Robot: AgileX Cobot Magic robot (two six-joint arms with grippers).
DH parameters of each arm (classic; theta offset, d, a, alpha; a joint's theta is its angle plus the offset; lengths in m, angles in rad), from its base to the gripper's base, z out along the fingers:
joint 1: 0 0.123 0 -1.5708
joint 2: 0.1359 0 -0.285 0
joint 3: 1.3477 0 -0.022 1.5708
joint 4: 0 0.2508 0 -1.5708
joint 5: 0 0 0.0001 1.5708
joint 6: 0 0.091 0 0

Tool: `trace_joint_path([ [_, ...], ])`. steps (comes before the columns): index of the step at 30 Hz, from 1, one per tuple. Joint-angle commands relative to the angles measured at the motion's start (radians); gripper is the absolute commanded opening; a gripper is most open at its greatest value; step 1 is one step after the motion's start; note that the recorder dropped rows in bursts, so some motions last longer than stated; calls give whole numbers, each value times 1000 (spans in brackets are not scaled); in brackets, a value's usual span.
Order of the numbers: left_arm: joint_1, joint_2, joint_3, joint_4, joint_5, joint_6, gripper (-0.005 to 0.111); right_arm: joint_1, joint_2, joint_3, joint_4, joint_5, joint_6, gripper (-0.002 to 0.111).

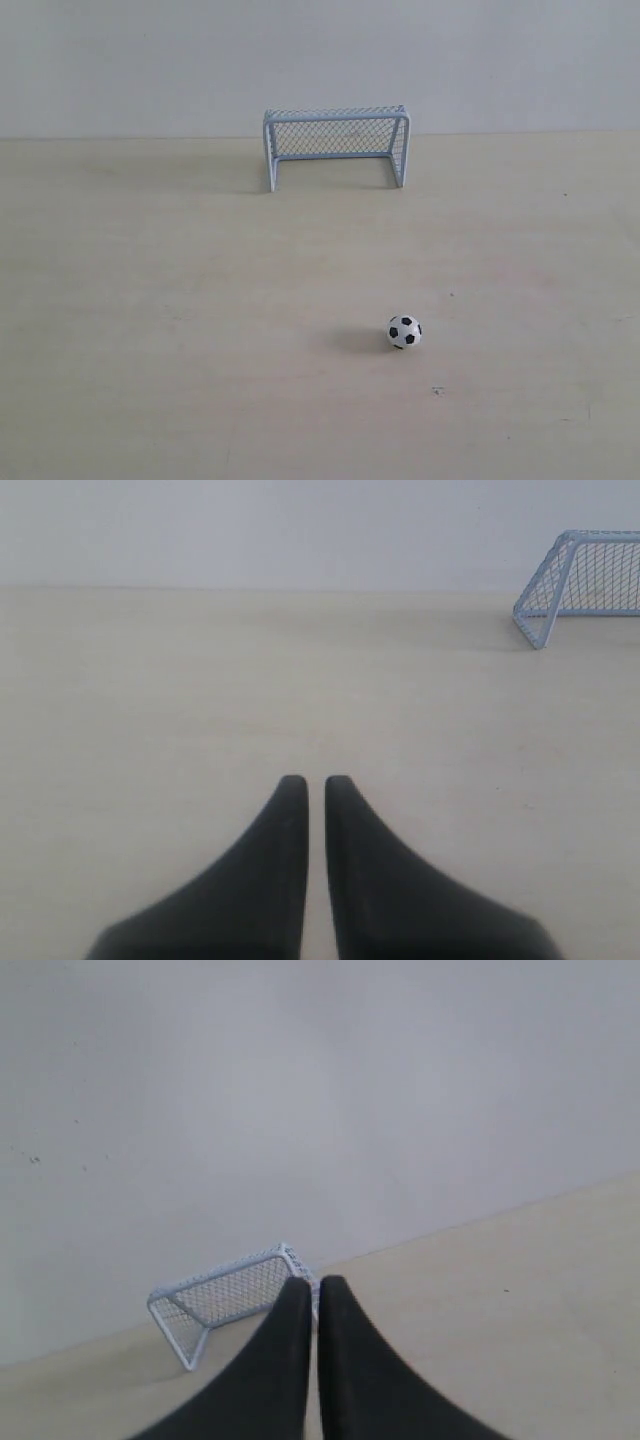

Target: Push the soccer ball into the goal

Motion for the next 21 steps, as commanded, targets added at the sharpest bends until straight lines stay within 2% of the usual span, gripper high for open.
trace_joint_path([
  [1,2,-2,-3,-1,1,-5,6,-1,-3,-6,117,-126,70,0],
  [4,2,-2,-3,-1,1,-5,6,-1,-3,-10,136,-289,47,0],
  [6,2,-2,-3,-1,1,-5,6,-1,18,-54,136,-303,-25,0],
  [16,2,-2,-3,-1,1,-5,6,-1,462,-406,158,-101,-555,0],
  [21,2,-2,-3,-1,1,-5,6,22,693,-528,383,98,-1071,0],
])
